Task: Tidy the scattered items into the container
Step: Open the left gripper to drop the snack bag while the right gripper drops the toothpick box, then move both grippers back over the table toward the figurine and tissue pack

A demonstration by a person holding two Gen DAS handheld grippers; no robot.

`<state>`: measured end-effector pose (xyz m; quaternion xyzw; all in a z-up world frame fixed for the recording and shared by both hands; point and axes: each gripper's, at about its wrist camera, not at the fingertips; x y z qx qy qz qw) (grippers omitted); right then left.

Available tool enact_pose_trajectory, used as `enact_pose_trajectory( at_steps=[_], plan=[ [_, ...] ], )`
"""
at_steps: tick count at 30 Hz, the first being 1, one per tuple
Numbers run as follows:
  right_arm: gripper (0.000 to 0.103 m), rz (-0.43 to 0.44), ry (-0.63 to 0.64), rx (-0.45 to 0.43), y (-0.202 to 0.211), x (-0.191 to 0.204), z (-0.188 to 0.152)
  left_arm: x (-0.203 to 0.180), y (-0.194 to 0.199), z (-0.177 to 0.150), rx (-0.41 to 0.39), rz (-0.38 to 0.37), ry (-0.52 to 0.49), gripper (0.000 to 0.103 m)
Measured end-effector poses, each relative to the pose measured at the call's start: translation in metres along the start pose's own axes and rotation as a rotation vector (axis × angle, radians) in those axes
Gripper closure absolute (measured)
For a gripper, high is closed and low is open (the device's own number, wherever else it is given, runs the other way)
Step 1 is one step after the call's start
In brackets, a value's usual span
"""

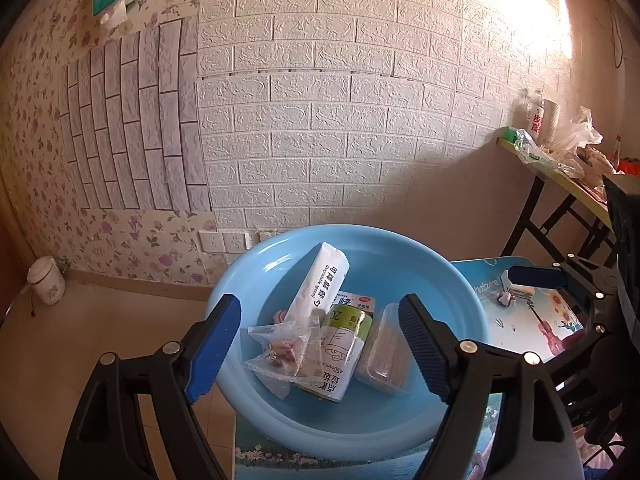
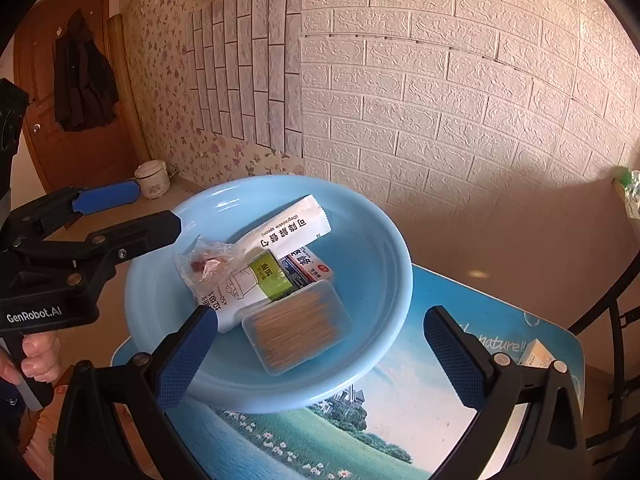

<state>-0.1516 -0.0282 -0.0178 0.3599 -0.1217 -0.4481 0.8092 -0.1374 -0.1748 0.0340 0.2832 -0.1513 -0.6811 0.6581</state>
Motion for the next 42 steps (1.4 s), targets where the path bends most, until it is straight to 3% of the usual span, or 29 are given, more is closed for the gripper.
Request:
enact_pose_trajectory(
  at_steps=[4, 8, 15, 22, 26, 32, 42],
  plan=[
    [0.000, -0.006, -0.007, -0.011, 0.011, -0.001, -0.003, -0.007, 0.005, 0.001, -0.007, 0.003, -0.012, 0.019],
    [0.000, -0.002, -0.021, -0.013, 0.020, -0.006, -0.007, -0.012, 0.009, 0.004, -0.009, 0.009, -0.009, 0.009],
    [0.000, -0.006, -0.048, -0.027, 0.036, -0.015, -0.014, -0.025, 0.019, 0.004, -0.022, 0.012, -0.023, 0.005],
    [0.000, 0.008, -0.101, -0.100, 0.061, -0.030, -0.023, -0.046, 0.025, 0.004, -0.006, 0.009, -0.027, 0.002],
    [0.000, -0.026, -0.093, -0.148, 0.077, -0.036, -0.028, -0.065, 0.027, 0.002, -0.008, -0.008, -0.051, 0.000],
    [0.000, -0.028, -0.199, -0.136, 0.088, -0.070, -0.046, -0.099, 0.027, -0.002, -0.017, -0.043, -0.096, 0.000],
    [0.000, -0.158, -0.274, -0.112, 0.113, -0.139, -0.091, -0.166, 0.008, -0.011, 0.016, -0.103, -0.153, 0.000]
  ],
)
Point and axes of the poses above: each gripper's, at about its wrist camera, not at the fingertips, and y roughly against the way its jaws point, x to its left, z to its top, and after that the axes turned 10 degrees about y, right-handed
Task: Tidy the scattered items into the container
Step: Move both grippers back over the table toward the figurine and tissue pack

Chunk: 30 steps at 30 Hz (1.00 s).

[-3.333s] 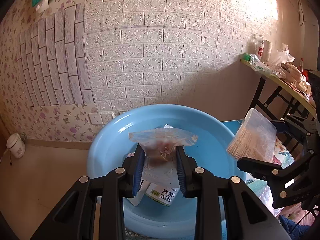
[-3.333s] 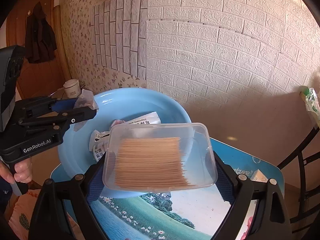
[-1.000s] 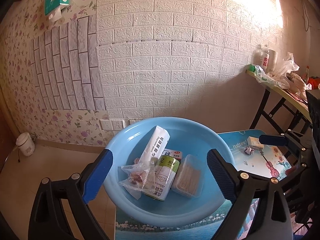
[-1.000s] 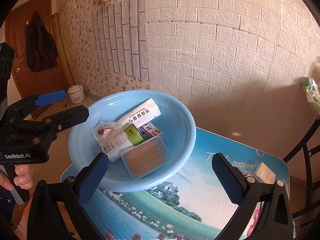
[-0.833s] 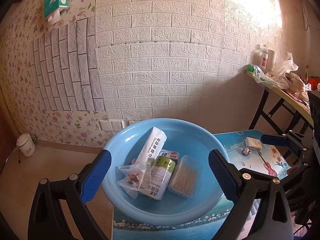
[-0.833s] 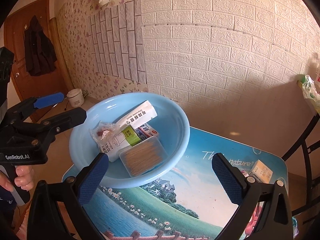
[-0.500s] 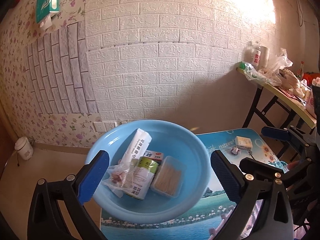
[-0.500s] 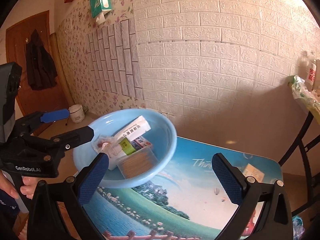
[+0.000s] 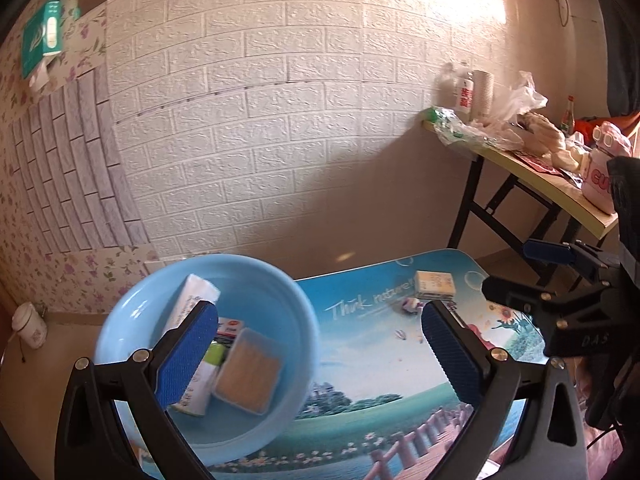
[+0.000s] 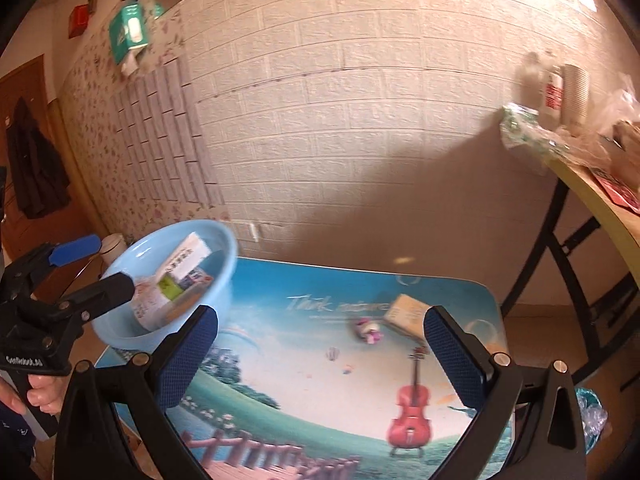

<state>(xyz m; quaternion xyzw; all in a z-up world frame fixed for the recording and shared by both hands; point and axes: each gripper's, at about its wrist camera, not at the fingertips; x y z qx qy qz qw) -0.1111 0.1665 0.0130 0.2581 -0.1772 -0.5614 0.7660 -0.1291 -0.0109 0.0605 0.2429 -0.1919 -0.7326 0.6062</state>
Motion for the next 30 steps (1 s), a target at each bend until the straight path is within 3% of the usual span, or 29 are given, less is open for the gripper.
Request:
enact_pose_trajectory(
  at_steps=[13, 18, 30],
  plan=[
    [0.000, -0.081, -0.049, 0.036, 0.006, -0.073, -0.023, -0.052, -0.040, 0.000, 0.050, -0.049, -0.025, 0.000],
    [0.000, -0.082, -0.052, 0.038, 0.004, -0.083, -0.025, -0.062, -0.050, 0.000, 0.051, -0.021, -0.039, 0.000],
    [0.000, -0.078, -0.013, 0.096, -0.023, -0.091, -0.034, -0.070, -0.088, -0.014, 0.141, -0.023, -0.008, 0.000]
  ],
)
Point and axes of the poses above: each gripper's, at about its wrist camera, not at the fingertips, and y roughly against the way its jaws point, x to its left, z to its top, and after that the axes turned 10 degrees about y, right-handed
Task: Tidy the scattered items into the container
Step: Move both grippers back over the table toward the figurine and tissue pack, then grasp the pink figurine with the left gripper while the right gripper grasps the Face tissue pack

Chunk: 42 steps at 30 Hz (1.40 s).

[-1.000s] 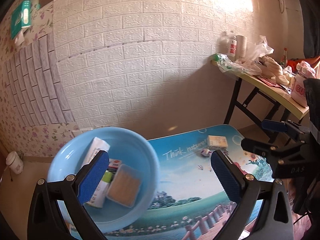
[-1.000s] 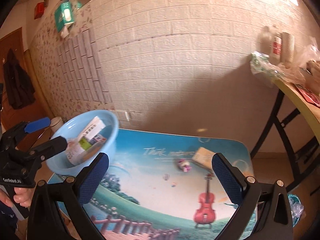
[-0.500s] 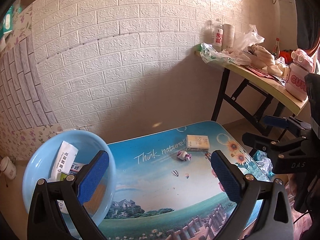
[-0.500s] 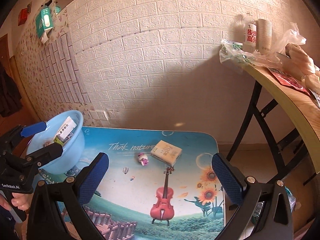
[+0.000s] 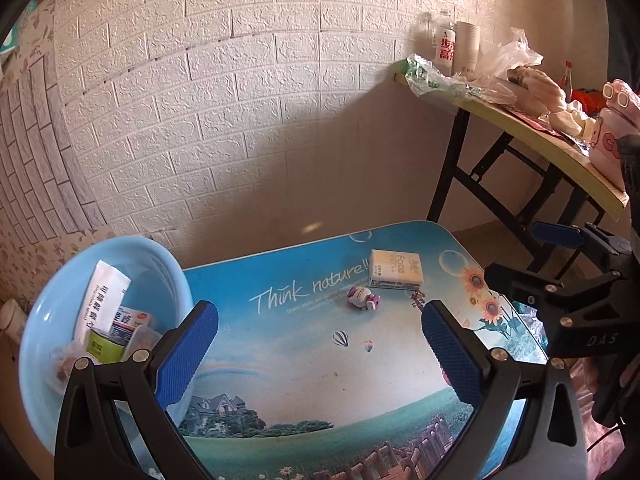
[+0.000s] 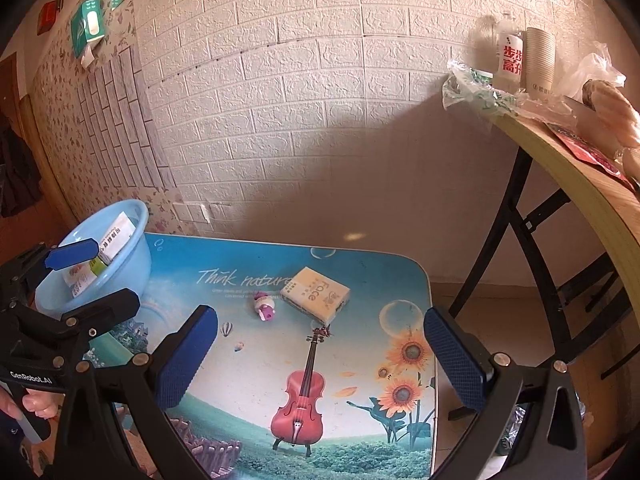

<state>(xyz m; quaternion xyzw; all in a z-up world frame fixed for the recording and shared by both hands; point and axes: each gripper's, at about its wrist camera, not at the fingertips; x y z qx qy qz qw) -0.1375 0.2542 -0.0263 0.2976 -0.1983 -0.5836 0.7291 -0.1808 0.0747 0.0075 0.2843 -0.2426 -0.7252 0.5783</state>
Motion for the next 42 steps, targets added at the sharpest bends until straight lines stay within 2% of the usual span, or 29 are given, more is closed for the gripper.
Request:
enact_pose_trajectory(
  at_steps=[13, 18, 24, 28, 34, 35, 38, 42],
  plan=[
    [0.000, -0.001, 0.049, 0.093, -0.054, -0.023, -0.005, -0.001, -0.065, -0.007, 0.110, 0.009, 0.051, 0.000],
    [0.000, 0.024, 0.121, 0.103, -0.071, -0.028, -0.005, -0.005, -0.088, -0.010, 0.152, -0.010, 0.020, 0.000],
    [0.000, 0.090, 0.247, 0.134, -0.093, -0.028, -0.003, -0.012, -0.109, -0.013, 0.193, -0.015, -0.041, 0.000],
    [0.000, 0.113, 0.318, 0.163, -0.109, -0.027, 0.000, -0.011, -0.120, -0.010, 0.201, -0.022, -0.040, 0.000],
    [0.000, 0.207, 0.417, 0.182, -0.120, -0.021, 0.000, -0.012, -0.133, -0.008, 0.230, -0.046, -0.075, 0.001],
    [0.001, 0.208, 0.432, 0.187, -0.123, -0.019, -0.001, -0.013, -0.135, -0.009, 0.233, -0.046, -0.080, 0.001],
    [0.013, 0.222, 0.457, 0.216, -0.134, -0.018, -0.003, -0.013, -0.139, -0.011, 0.239, -0.044, -0.083, 0.001],
    [0.014, 0.232, 0.464, 0.242, -0.148, -0.019, -0.006, -0.012, -0.145, -0.010, 0.247, -0.041, -0.080, 0.001]
  ],
)
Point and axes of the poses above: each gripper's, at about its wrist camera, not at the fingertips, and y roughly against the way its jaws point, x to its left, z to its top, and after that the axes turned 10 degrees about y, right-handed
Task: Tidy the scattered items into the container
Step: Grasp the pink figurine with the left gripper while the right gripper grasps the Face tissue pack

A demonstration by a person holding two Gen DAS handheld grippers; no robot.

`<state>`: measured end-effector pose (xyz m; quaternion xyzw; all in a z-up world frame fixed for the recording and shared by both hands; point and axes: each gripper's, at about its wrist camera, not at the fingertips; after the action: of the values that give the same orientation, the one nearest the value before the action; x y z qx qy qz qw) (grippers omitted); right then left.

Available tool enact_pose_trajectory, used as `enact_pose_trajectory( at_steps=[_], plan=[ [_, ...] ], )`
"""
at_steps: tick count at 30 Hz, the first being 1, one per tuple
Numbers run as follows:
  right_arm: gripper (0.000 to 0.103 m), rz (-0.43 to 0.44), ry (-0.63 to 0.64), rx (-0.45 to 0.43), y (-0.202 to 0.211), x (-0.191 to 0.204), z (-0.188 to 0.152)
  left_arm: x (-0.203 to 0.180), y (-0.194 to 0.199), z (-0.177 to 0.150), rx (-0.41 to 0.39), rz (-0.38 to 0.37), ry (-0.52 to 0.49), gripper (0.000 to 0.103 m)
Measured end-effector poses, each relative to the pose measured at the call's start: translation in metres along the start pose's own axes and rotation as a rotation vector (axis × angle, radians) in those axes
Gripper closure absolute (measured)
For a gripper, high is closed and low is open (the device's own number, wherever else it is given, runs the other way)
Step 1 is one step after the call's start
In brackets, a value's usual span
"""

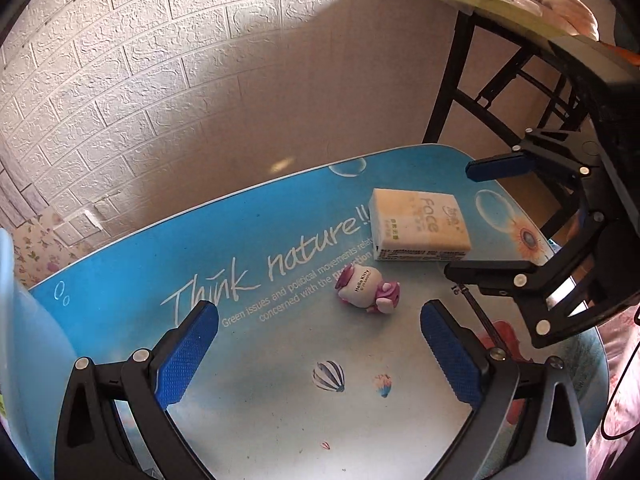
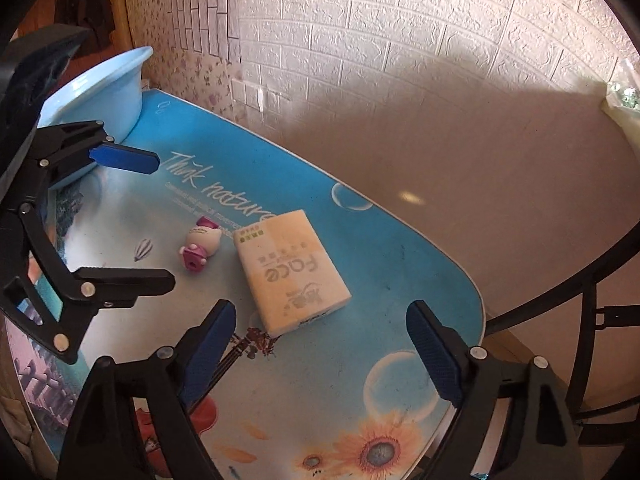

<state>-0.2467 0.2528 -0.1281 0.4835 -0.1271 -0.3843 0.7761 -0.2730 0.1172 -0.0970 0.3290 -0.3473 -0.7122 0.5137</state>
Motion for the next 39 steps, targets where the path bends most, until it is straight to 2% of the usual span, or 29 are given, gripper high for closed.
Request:
enact_pose_trajectory(
  at_steps=[2, 4, 14, 15, 19, 23, 28, 39],
  plan=[
    [0.017, 0.014, 0.008, 0.004, -0.004, -0.001, 0.000, 0.002, -0.002, 0.001, 0.002, 0.001, 0.000, 0.002],
    [0.024, 0.032, 0.015, 0.007, -0.006, 0.000, 0.001, 0.004, -0.006, 0.003, 0.007, -0.002, 0.003, 0.003],
    [0.025, 0.085, 0.032, -0.007, -0.015, 0.002, 0.005, 0.005, -0.016, 0.007, 0.016, -0.031, -0.017, 0.009],
    [0.027, 0.091, 0.029, -0.010, -0.015, 0.003, 0.005, 0.005, -0.017, 0.008, 0.017, -0.036, -0.021, 0.010],
    [0.047, 0.136, 0.010, -0.032, -0.013, 0.001, 0.003, 0.004, -0.021, 0.009, 0.023, -0.046, -0.034, 0.015],
    [0.048, 0.133, -0.011, -0.038, -0.008, 0.001, -0.005, 0.000, -0.022, 0.011, 0.019, -0.055, -0.055, 0.021],
    [0.048, 0.089, -0.110, -0.033, 0.003, -0.005, -0.018, -0.003, -0.022, 0.012, 0.016, -0.062, -0.072, 0.026],
    [0.048, 0.065, -0.227, -0.054, 0.021, 0.001, -0.039, -0.010, -0.017, 0.008, -0.011, -0.085, -0.100, 0.051]
  ],
)
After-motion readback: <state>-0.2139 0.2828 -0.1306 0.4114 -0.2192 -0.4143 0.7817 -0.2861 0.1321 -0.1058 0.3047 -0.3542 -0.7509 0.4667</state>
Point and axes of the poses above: each gripper's, at about its wrist camera, not at the fingertips, and y roughly against the way its jaws point, x to its left, z to its top, and after that the axes turned 10 degrees about y, right-handed
